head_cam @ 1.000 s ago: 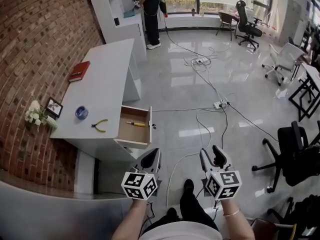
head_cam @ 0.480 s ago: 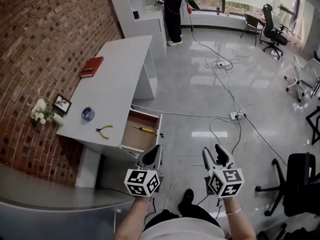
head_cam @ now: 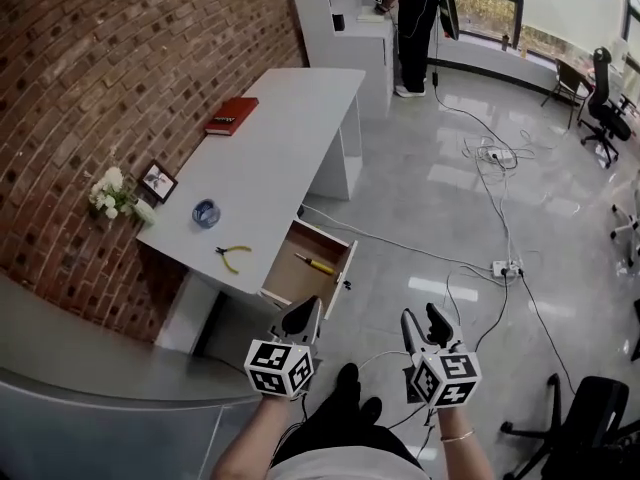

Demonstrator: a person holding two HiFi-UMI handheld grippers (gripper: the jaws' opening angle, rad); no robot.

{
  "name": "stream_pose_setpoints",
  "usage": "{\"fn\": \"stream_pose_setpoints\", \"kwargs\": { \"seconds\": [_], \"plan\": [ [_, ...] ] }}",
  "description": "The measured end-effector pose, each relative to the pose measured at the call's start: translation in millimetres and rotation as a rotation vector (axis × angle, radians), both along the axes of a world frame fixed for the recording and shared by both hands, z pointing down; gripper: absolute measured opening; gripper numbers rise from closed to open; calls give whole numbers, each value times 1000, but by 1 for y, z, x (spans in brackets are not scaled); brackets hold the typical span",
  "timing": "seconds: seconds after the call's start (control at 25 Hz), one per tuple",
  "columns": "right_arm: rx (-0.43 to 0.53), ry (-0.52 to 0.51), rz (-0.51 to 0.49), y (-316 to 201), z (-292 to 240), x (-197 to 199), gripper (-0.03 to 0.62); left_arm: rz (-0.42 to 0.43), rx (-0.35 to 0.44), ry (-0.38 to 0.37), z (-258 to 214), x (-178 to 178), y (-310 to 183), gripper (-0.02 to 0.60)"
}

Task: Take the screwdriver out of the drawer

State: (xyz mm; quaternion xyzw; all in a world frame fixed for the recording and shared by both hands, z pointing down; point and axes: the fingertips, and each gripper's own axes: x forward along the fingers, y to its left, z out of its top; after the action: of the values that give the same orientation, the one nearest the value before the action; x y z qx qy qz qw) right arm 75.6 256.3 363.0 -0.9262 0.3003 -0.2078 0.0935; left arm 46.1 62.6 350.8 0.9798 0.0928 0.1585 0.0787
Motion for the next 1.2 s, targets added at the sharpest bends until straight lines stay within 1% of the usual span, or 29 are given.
{"fn": "stream_pose_setpoints", "kwargs": {
  "seconds": [0.12, 0.28, 0.44, 0.52, 0.64, 0.84, 1.0, 1.12, 1.2],
  "plan": [
    [-5, -13, -40, -20, 11, 12, 189, -21, 7, -24, 14, 11, -15, -11],
    [-31, -31, -95, -51, 23, 43, 189, -60, 6, -31, 29, 36, -41, -11],
    [-77, -35, -186, -89, 35, 77, 189, -106, -20, -35, 44, 62, -68, -10],
    [-104, -42, -233, -110, 46, 89, 189, -127, -29, -49, 52, 69, -79, -10],
    [-159, -56, -309, -142, 66, 102, 189, -174, -44, -65, 61, 75, -94, -11],
    [-237, -100, -485, -188, 96, 113, 188, -288, -81, -90, 73, 75, -112, -11],
    [-271, -93, -568, -222, 111, 125, 187, -338, -94, -95, 80, 78, -125, -11],
    [-307, -91, -648, -239, 123, 135, 188, -399, -102, -106, 85, 77, -129, -11],
    [-334, -98, -700, -246, 133, 142, 187, -450, -103, -127, 92, 76, -131, -11]
  ]
}}
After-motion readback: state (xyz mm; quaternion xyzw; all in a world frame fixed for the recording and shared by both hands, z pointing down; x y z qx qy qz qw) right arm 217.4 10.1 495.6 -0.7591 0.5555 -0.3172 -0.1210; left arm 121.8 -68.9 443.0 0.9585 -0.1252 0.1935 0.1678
